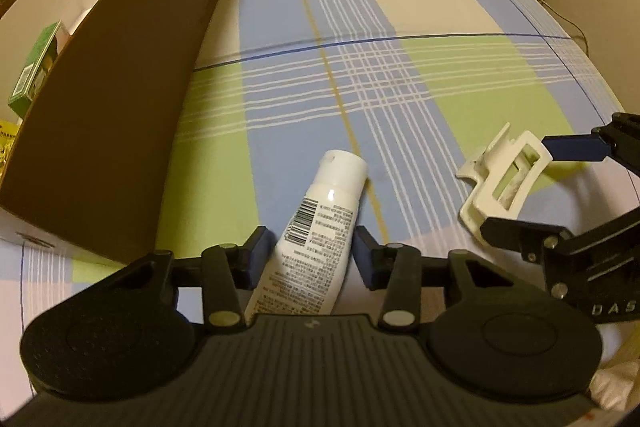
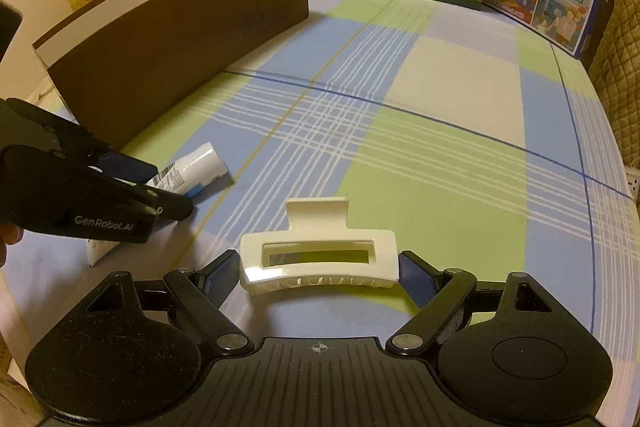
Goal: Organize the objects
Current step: 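Lift and carry the toothpaste tube and hair clip over the open box with both tools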
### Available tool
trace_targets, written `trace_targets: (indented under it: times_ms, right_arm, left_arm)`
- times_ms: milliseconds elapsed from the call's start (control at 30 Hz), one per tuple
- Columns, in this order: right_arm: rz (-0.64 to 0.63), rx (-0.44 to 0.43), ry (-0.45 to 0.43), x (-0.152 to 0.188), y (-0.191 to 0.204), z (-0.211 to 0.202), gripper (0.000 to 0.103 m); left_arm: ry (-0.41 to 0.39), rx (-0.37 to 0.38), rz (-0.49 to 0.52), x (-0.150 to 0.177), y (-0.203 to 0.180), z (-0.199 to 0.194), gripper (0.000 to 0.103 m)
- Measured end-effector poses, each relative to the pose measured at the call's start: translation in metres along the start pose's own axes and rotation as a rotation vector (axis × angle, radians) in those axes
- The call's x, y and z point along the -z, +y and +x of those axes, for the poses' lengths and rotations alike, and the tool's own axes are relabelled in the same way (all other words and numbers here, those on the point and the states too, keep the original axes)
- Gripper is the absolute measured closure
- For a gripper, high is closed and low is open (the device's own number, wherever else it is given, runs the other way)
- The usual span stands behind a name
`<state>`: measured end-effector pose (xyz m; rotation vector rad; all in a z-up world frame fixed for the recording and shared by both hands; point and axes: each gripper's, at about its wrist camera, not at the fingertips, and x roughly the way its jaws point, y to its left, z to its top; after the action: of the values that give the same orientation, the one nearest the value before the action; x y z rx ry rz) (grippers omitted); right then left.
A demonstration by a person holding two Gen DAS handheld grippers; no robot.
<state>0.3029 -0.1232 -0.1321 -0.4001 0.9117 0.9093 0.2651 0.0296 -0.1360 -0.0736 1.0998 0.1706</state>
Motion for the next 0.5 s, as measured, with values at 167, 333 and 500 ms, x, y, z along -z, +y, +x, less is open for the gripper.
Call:
trace_targets:
  times_ms: [167,333,500]
  right_arm:
    - [0.005,0.002,0.004,0.002,0.007,-0.003,0.021]
    - [-0.004,0.004,-0.001,0.002,0.015,-0.004,0.021]
    - [-0.001,0.012,-0.009,0.000,0.021,-0.005,0.021]
  left_arm:
    - [-0.003,0.015,0.009,0.002,-0.001,-0.003,0.069]
    - [-0.004,0.028,0.009,0.005,0.002,-0.006,0.071]
    - [-0.023,0.047,0.006,0.007,0.007,-0.014,0.071]
